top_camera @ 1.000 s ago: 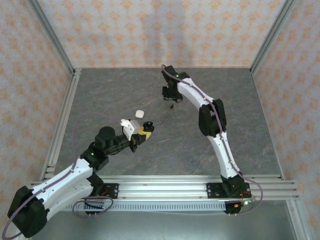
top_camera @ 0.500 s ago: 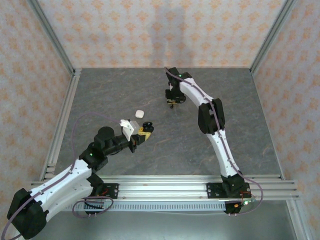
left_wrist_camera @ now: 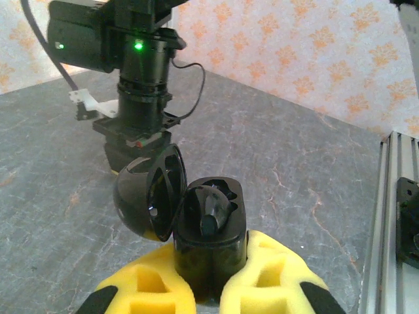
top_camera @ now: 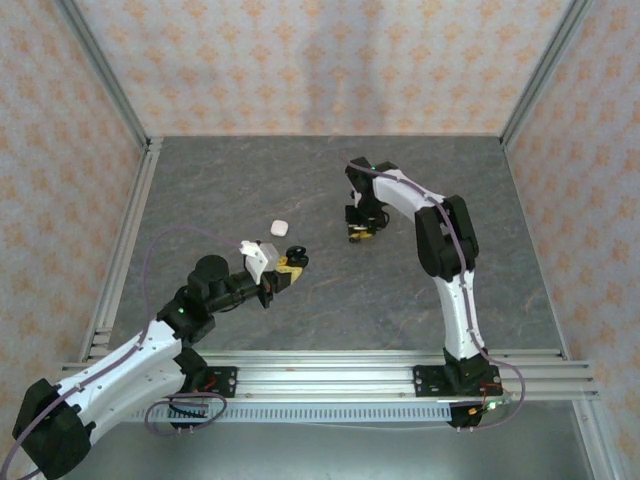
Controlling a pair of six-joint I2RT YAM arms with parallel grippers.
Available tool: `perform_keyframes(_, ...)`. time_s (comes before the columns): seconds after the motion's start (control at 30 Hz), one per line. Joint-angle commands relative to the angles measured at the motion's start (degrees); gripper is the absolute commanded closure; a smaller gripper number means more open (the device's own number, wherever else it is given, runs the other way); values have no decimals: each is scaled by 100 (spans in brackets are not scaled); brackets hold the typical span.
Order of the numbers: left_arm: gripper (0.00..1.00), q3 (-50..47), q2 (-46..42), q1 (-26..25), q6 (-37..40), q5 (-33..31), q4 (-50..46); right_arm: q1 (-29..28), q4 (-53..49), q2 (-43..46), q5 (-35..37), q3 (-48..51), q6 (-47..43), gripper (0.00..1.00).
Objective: Insert wireless bluetooth earbuds into charging case
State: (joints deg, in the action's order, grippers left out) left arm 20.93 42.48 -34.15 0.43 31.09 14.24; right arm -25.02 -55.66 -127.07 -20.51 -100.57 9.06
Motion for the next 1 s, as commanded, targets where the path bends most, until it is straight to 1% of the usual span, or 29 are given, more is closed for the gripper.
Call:
perform_keyframes(0.0,100,201,-134,-53,-66,38,-64,-41,22,636,-422,712,382,76)
perform_keyframes(0.07,100,194,-184,-73,-84,5,-93,-91,281,984,-702,1156,625,74)
perform_keyframes(0.13,100,186,-239,-92,-87,-41,-131,-132,679,1356,-1154,1630,947,71)
perform_keyframes(0.2,100,170,-289,-101,-93,-77,-148,-130,903,1642,-1383,1905,1142,69)
perform_keyframes(0.27,100,166,-325,-109,-91,-91,-169,-120,855,1823,-1278,1931,1144,66)
perform_keyframes(0.37,100,175,-354,-115,-94,-95,-223,-120,531,1882,-679,1687,919,66)
perform_keyframes(0.43,100,177,-378,-125,-100,-98,-236,-105,310,1756,-333,1452,757,69)
perform_keyframes(0.57,100,166,-449,-142,-130,-110,-296,-103,46,1279,6,1152,586,79)
perform_keyframes(0.63,100,152,-515,-152,-147,-145,-358,-100,23,1062,200,1156,489,84)
perform_keyframes(0.77,100,31,-634,-163,-186,-242,-328,-107,3,718,676,1251,210,91)
perform_keyframes(0.87,100,8,-675,-163,-188,-287,-325,-109,232,788,566,1599,124,92)
perform_keyframes(0.97,100,1,-647,-165,-161,-339,-308,-114,559,966,123,2046,108,92)
